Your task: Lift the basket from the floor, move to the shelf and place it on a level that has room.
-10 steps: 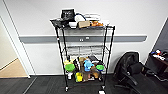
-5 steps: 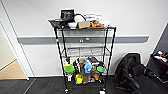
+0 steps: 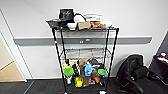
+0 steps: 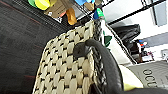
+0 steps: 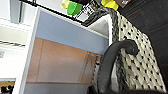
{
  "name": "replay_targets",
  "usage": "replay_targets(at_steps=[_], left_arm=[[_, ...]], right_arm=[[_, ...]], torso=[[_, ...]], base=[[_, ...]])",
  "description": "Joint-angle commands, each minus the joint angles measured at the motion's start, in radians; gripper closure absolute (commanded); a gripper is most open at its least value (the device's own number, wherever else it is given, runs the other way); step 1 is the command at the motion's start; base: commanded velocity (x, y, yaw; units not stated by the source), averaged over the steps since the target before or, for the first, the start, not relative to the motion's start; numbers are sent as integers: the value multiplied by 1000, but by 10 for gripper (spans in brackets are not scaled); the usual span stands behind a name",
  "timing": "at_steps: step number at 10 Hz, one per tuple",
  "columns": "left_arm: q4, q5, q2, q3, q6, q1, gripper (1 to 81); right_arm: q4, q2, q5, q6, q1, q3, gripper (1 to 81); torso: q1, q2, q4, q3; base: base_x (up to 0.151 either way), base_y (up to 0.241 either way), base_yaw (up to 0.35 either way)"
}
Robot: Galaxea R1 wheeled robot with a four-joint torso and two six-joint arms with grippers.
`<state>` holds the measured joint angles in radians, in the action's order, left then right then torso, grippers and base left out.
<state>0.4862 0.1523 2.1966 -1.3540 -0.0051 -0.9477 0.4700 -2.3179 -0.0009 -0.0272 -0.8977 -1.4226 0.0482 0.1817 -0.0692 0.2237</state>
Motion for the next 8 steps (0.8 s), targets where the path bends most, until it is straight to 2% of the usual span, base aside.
replay_targets(at_steps=[1,8], left_arm=[[-38,-30,-33,79,-4,122,811],[-37,-30,-35,81,-4,122,811]], right_arm=[[22,19,-37,-13,120,47,811],[22,22,-37,-14,119,51,811]], torso=[[0,0,0,0],[0,0,0,0]], base=[[137,0,0],[137,0,0]])
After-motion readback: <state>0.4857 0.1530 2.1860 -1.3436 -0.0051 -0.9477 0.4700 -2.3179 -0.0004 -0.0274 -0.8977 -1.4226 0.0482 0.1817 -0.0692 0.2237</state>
